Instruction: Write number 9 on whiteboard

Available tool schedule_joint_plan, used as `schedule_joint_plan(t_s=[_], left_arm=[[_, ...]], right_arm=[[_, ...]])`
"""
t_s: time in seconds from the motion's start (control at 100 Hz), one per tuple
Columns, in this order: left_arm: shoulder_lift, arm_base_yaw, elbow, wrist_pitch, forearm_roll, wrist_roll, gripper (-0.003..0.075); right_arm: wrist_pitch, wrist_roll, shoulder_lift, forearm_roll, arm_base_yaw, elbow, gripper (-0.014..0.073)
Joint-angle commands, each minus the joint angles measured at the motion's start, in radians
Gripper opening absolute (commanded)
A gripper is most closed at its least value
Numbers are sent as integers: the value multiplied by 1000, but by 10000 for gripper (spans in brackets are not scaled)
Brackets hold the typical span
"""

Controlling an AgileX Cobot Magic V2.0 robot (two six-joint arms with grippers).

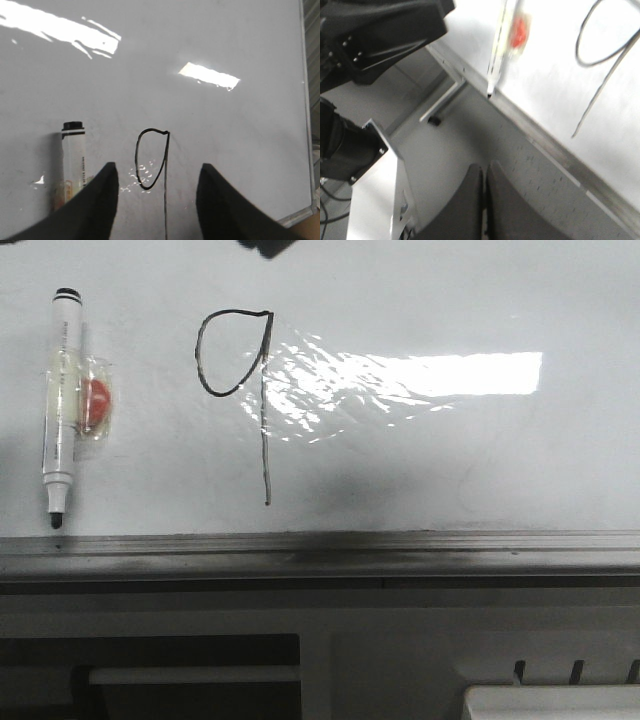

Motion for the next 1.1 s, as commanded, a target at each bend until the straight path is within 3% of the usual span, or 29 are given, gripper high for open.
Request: schedule_joint_plan(t_s=[0.0, 0.06, 0.27, 0.43, 0.69, 1.09], left_arm=[[-55, 0, -25, -53, 52, 3, 125], [-102, 0, -25, -40, 91, 24, -24], [-261, 0, -10, 82, 113, 48, -20], [-411, 0, 74, 79, 151, 54, -20], [-593, 0, 187, 85, 158, 54, -20], [-600, 0, 199, 85, 158, 52, -20]], right_arm=[[-119, -11, -76, -55, 1, -3, -66], [-188, -11, -126, -111, 1, 42, -66], [-521, -11, -343, -243, 1, 309, -66], [-714, -11, -536, -281, 1, 544, -67], [-747, -11, -755, -281, 1, 791, -69], [-729, -11, -784, -281, 1, 859, -69]])
